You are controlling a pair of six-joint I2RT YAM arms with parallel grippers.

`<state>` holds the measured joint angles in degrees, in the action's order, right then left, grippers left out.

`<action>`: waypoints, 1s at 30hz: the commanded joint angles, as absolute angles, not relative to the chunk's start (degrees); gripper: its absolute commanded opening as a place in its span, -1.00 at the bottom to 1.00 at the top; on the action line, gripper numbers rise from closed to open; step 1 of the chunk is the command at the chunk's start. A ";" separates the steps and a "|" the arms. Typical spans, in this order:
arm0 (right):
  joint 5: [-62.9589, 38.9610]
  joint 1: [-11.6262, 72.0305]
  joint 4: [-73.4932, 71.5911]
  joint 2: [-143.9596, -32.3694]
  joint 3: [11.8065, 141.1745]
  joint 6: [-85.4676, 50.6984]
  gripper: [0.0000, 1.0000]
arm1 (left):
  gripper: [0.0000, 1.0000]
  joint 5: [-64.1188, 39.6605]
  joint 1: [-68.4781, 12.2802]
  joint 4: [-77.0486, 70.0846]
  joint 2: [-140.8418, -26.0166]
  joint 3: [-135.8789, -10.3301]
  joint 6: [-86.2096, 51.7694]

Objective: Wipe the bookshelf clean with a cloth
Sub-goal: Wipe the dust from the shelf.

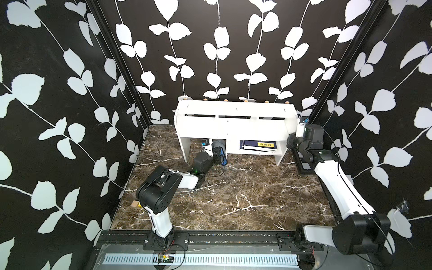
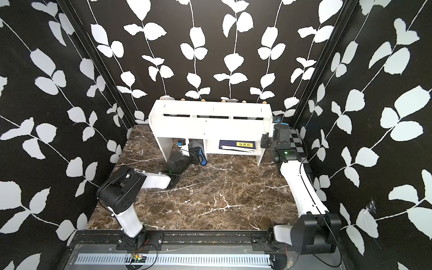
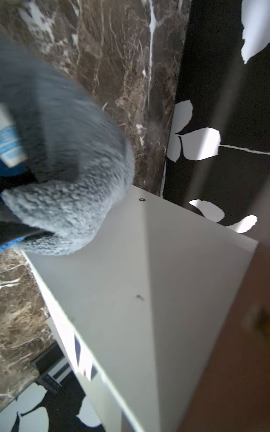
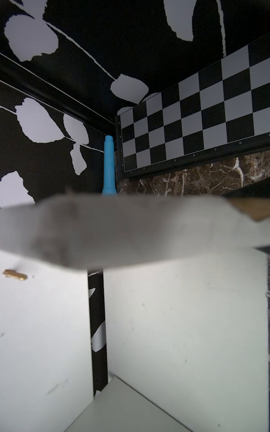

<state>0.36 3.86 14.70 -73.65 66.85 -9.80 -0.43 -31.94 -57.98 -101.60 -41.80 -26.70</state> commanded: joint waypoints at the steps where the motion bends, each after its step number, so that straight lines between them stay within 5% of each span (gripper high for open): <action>1: -3.47 3.43 9.41 -71.24 67.18 -16.00 -1.00 | -1.00 -4.96 -31.38 -65.62 -100.38 -44.80 -25.82; 18: -3.25 2.81 9.86 -72.11 67.32 -16.77 -1.00 | -1.00 -7.42 -35.17 -80.27 -120.15 -38.69 -32.52; 30: -4.50 2.81 9.93 -71.36 67.59 -17.27 -1.00 | -1.00 -3.54 -36.39 -71.15 -105.65 -42.45 -19.75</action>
<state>0.10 3.60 14.85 -73.63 66.85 -10.04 -4.80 -35.90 -71.88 -110.91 -39.57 -25.26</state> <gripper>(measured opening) 0.133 0.052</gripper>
